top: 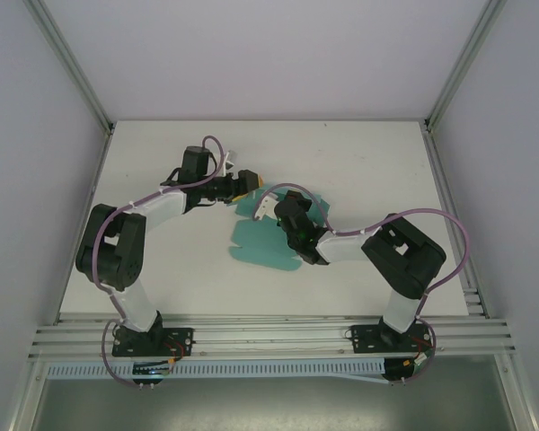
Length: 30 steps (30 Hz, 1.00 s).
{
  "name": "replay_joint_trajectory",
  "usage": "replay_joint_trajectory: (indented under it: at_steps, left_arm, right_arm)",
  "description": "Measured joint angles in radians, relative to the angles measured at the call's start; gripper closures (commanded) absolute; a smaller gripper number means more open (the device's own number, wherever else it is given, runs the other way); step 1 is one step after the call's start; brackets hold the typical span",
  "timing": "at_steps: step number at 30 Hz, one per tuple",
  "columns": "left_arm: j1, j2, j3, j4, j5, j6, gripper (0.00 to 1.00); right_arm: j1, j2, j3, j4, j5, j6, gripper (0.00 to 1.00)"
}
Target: Assemble paper box
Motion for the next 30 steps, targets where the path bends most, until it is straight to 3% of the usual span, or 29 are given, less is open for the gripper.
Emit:
replay_joint_trajectory:
  at_steps: [7,21,27,28,29,30]
  left_arm:
    - [-0.022,0.068,0.048,0.019,0.036,-0.031,0.4]
    - [-0.033,0.084,0.058,0.017,0.027,-0.067,1.0]
    - [-0.042,0.084,0.084,-0.038,0.027,-0.039,1.0]
    - [-0.044,0.082,0.088,-0.049,0.027,-0.033,0.93]
    - [-0.045,0.08,0.09,-0.058,0.026,-0.025,0.77]
    - [-0.046,0.077,0.092,-0.07,0.026,-0.014,0.66]
  right_arm:
    - [0.008,-0.002,-0.026,0.038,-0.016,-0.003,1.0]
    - [0.012,-0.047,-0.093,0.082,-0.016,-0.004,1.0]
    - [0.014,-0.096,-0.11,0.031,-0.032,-0.011,1.0]
    - [0.014,-0.105,-0.11,0.015,-0.038,-0.011,1.0]
    - [0.014,-0.113,-0.11,0.001,-0.043,-0.011,1.0]
    - [0.014,-0.12,-0.11,-0.01,-0.048,-0.01,1.0]
